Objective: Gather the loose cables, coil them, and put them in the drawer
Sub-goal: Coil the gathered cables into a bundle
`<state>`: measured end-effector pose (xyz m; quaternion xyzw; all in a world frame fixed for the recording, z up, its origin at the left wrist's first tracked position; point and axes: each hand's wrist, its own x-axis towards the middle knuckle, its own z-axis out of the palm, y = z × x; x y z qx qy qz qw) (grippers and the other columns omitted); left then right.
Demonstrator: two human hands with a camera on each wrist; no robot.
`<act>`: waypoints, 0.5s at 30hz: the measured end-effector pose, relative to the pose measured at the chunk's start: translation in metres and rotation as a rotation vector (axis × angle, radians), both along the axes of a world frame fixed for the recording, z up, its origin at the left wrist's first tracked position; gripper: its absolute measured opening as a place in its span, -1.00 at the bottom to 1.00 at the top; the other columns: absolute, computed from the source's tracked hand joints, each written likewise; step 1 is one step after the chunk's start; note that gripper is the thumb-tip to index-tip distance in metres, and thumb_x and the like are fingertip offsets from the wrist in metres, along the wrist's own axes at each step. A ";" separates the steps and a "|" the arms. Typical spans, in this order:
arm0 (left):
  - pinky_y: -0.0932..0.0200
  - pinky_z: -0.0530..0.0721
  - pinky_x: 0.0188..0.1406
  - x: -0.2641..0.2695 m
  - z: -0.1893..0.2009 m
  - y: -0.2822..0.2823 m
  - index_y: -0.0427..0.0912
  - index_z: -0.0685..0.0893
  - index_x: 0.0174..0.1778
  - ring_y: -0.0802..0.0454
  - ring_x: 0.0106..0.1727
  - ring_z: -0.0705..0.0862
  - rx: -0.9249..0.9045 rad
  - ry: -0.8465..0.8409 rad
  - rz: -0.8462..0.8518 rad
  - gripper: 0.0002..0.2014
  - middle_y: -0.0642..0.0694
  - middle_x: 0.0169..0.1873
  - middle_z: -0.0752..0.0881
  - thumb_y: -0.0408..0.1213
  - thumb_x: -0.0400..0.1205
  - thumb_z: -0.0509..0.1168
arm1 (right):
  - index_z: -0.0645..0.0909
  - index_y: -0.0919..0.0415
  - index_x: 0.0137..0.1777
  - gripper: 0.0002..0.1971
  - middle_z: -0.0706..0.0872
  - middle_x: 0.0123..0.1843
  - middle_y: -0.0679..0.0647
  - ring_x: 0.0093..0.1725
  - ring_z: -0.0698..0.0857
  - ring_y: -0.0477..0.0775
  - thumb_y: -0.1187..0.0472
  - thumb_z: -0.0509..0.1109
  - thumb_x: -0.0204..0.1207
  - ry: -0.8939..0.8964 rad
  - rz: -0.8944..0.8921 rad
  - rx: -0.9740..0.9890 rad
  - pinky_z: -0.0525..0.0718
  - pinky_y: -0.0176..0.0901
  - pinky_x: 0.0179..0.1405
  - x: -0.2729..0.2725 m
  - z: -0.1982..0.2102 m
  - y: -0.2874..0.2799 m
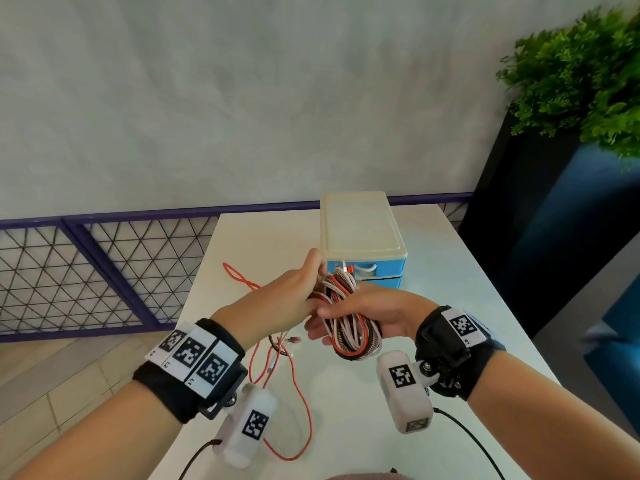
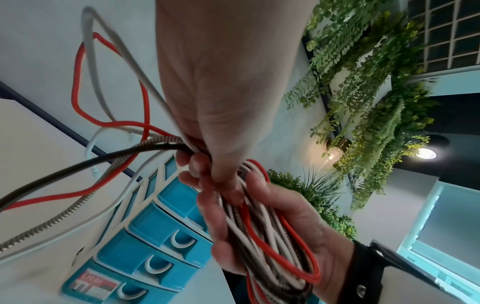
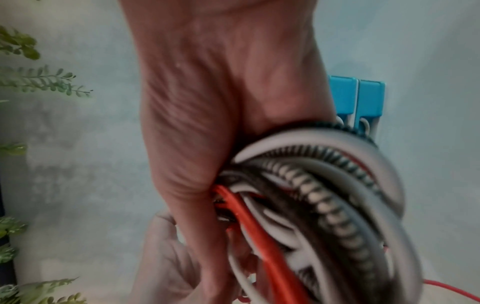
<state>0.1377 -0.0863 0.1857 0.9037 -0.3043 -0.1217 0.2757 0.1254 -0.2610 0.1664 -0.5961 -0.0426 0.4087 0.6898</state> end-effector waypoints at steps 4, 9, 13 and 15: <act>0.24 0.57 -0.35 0.005 0.005 0.000 -0.01 0.19 0.08 0.15 -0.36 0.57 0.008 0.113 -0.024 -0.63 0.00 -0.32 0.70 -0.26 0.62 0.33 | 0.64 0.28 0.08 -0.86 0.83 -0.01 0.12 -0.09 0.80 -0.04 0.44 0.30 0.62 -0.050 0.077 -0.061 0.76 -0.15 -0.04 -0.002 -0.002 -0.001; 0.13 0.53 -0.28 0.022 0.000 0.016 -0.05 0.17 0.13 0.05 -0.30 0.50 -0.026 0.471 -0.052 -0.59 -0.08 -0.23 0.69 -0.25 0.63 0.34 | 0.63 0.24 0.06 -0.85 0.81 0.02 0.14 -0.23 0.73 -0.07 0.44 0.32 0.60 -0.187 0.121 -0.199 0.72 -0.21 -0.16 -0.002 0.001 -0.004; 0.30 0.49 -0.40 0.026 -0.009 0.019 -0.19 0.23 0.20 0.07 -0.39 0.49 -0.102 0.555 0.030 -0.64 -0.03 -0.38 0.63 -0.23 0.67 0.29 | 0.70 0.30 -0.06 -0.89 0.80 -0.20 0.09 -0.33 0.73 -0.07 0.43 0.34 0.57 -0.277 -0.053 -0.343 0.73 -0.24 -0.25 0.002 -0.002 -0.006; 0.30 0.52 -0.41 0.030 -0.016 0.019 -0.22 0.38 0.19 0.10 -0.44 0.50 -0.119 0.591 0.070 -0.74 0.01 -0.45 0.61 -0.20 0.69 0.25 | 0.71 0.32 -0.08 -0.90 0.79 -0.29 0.09 -0.36 0.73 -0.06 0.43 0.37 0.55 -0.282 -0.135 -0.387 0.73 -0.22 -0.26 0.006 -0.006 -0.005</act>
